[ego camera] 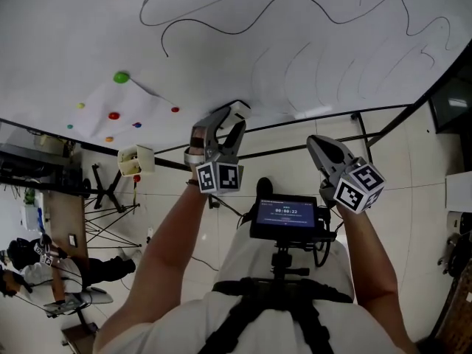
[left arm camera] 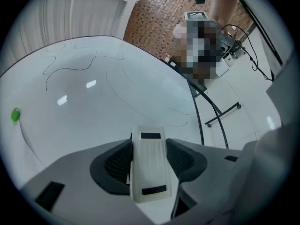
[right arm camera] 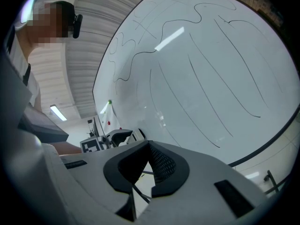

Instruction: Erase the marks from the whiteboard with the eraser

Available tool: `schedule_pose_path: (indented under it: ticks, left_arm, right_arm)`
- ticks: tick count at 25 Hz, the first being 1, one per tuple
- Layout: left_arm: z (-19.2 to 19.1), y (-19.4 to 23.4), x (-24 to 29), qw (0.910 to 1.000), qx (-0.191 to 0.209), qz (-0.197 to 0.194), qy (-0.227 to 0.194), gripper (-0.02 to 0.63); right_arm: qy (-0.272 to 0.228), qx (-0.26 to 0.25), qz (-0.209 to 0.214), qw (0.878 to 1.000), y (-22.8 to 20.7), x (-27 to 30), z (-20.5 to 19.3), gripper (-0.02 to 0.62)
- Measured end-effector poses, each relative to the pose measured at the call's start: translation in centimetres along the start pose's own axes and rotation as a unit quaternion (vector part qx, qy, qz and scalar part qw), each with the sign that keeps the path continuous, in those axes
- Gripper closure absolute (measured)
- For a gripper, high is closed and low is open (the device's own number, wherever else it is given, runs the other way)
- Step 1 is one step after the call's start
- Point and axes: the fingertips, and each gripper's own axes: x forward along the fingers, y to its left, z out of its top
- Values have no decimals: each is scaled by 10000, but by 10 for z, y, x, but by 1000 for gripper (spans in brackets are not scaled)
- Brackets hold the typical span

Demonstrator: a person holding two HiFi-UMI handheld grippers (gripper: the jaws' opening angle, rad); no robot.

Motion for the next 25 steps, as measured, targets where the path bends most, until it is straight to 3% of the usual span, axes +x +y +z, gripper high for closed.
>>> schedule_pose_path:
  ticks: [3,25]
  left_arm:
    - [1,-7,2,9997,-229,-95,-44,356]
    - [-2,-59,32,9962,-373,-772,-161,354]
  right_arm:
    - [17,16,20,10000,2,3,-1,577]
    - [119,-55,-47,9999,-12,26,2,577]
